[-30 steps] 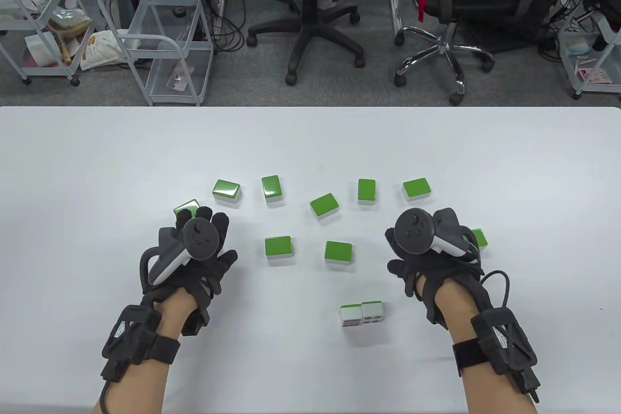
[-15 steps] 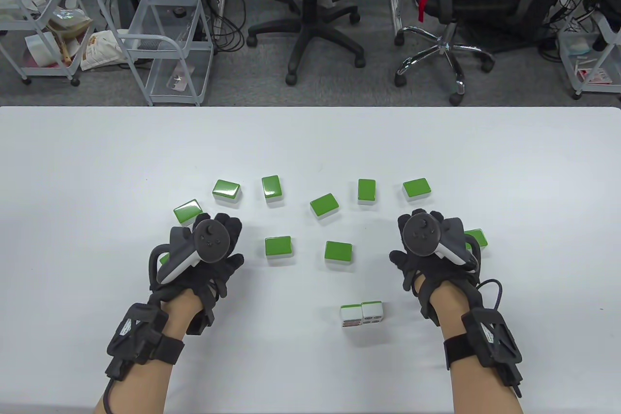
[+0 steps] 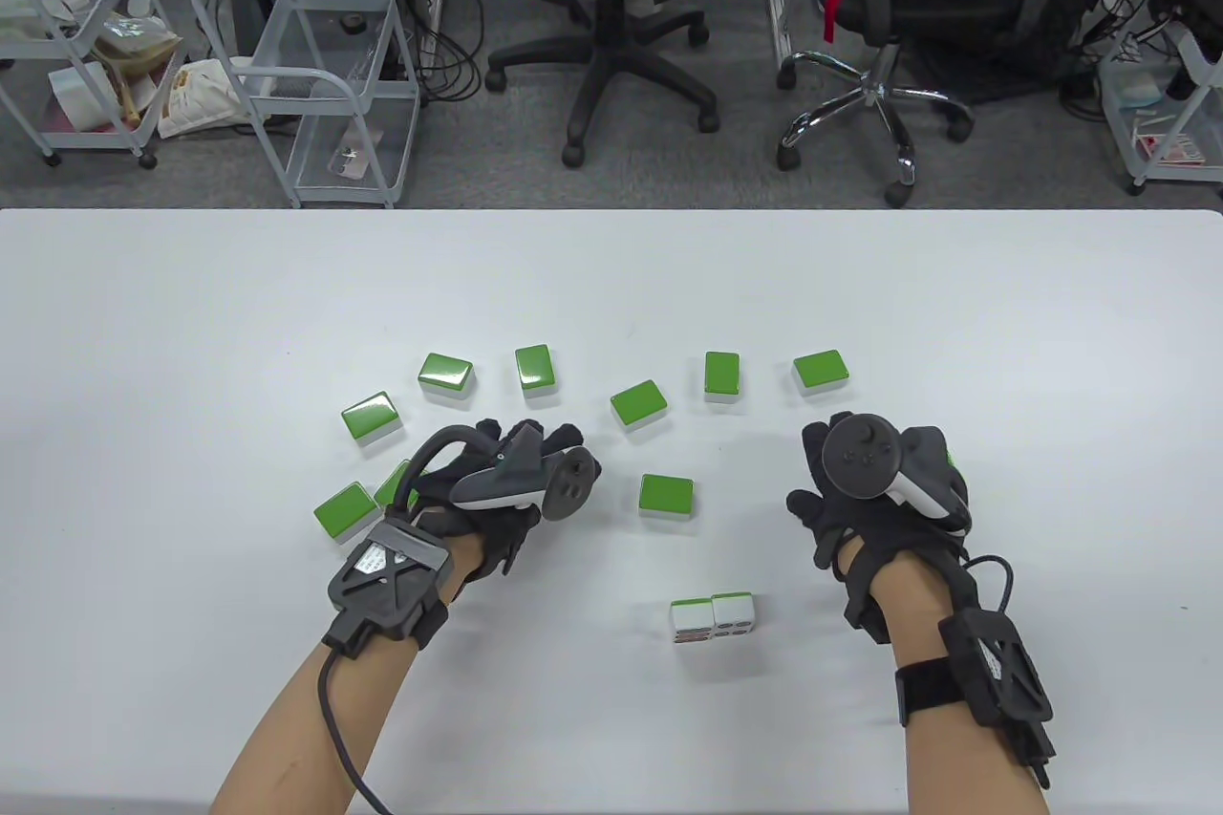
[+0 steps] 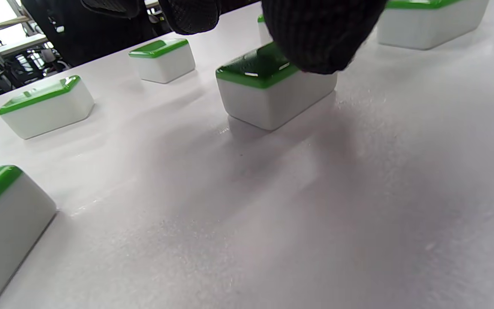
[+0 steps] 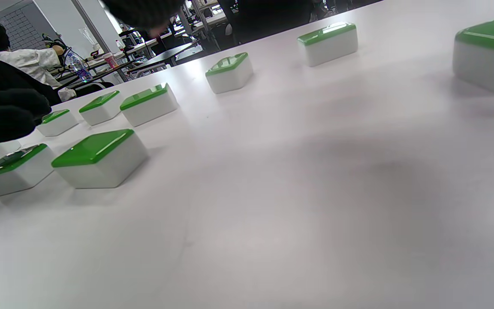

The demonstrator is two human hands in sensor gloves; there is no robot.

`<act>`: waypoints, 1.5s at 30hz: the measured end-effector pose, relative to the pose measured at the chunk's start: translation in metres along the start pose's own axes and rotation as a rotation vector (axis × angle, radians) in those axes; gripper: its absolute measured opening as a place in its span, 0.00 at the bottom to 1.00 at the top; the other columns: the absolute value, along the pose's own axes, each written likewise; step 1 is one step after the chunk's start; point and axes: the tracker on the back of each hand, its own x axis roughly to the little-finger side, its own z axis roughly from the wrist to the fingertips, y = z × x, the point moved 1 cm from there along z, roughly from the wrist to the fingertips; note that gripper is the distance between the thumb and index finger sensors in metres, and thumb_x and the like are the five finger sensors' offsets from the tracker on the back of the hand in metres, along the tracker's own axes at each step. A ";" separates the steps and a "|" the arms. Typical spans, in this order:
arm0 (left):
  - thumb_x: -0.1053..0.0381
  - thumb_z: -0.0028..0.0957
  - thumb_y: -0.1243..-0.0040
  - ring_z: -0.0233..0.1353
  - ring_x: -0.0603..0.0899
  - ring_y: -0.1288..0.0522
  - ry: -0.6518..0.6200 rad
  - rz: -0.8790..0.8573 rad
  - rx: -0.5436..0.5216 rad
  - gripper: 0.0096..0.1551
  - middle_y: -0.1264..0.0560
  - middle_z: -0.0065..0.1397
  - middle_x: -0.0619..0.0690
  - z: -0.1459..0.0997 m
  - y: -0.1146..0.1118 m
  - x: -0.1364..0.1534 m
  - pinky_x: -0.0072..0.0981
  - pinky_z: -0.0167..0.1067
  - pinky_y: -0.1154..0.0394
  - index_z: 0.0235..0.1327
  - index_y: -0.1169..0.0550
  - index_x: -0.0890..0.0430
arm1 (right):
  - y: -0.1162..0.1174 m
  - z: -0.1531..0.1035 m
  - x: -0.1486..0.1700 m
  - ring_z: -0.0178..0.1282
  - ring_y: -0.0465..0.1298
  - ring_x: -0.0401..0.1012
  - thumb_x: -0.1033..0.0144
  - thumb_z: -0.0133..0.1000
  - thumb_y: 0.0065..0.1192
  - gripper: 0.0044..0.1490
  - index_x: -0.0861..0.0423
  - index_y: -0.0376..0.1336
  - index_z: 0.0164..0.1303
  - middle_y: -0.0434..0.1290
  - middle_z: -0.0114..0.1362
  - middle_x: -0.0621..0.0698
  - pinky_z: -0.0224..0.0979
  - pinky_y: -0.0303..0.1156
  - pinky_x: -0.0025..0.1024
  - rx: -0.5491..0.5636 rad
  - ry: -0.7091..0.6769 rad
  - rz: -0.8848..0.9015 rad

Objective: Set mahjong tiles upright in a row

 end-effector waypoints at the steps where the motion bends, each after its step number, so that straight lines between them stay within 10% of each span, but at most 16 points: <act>1: 0.48 0.36 0.37 0.87 0.55 0.41 -0.002 0.012 0.007 0.48 0.55 0.81 0.31 0.003 -0.002 -0.001 0.61 0.78 0.40 0.61 0.51 0.24 | 0.000 0.000 0.000 0.73 0.36 0.70 0.51 0.44 0.54 0.50 0.59 0.42 0.71 0.37 0.78 0.64 0.67 0.42 0.74 -0.010 0.000 0.001; 16: 0.43 0.25 0.25 0.59 0.42 0.14 0.043 0.111 -0.093 0.50 0.39 0.77 0.29 0.009 -0.007 -0.008 0.42 0.65 0.21 0.63 0.38 0.31 | 0.000 0.000 0.001 0.73 0.37 0.70 0.50 0.44 0.55 0.51 0.60 0.43 0.71 0.37 0.78 0.64 0.67 0.44 0.73 -0.050 0.001 0.002; 24: 0.41 0.24 0.30 0.56 0.46 0.14 -0.056 -0.206 0.077 0.51 0.33 0.74 0.46 -0.009 -0.001 -0.011 0.44 0.65 0.21 0.65 0.37 0.46 | -0.002 0.001 0.002 0.73 0.38 0.70 0.50 0.44 0.55 0.51 0.60 0.43 0.71 0.38 0.78 0.65 0.67 0.44 0.73 -0.048 -0.010 0.013; 35: 0.43 0.23 0.32 0.53 0.48 0.09 -0.312 -0.566 0.369 0.49 0.29 0.71 0.54 -0.030 0.000 -0.086 0.45 0.60 0.18 0.63 0.34 0.54 | 0.000 0.000 -0.001 0.73 0.38 0.70 0.50 0.44 0.55 0.51 0.61 0.43 0.71 0.38 0.78 0.65 0.67 0.45 0.73 -0.068 -0.013 0.024; 45: 0.42 0.23 0.32 0.48 0.46 0.03 -0.209 -0.624 0.233 0.41 0.19 0.64 0.51 -0.024 0.006 -0.086 0.42 0.57 0.14 0.55 0.23 0.52 | 0.001 0.001 0.001 0.73 0.38 0.71 0.50 0.44 0.55 0.52 0.61 0.42 0.71 0.37 0.78 0.66 0.67 0.44 0.74 -0.086 -0.008 0.042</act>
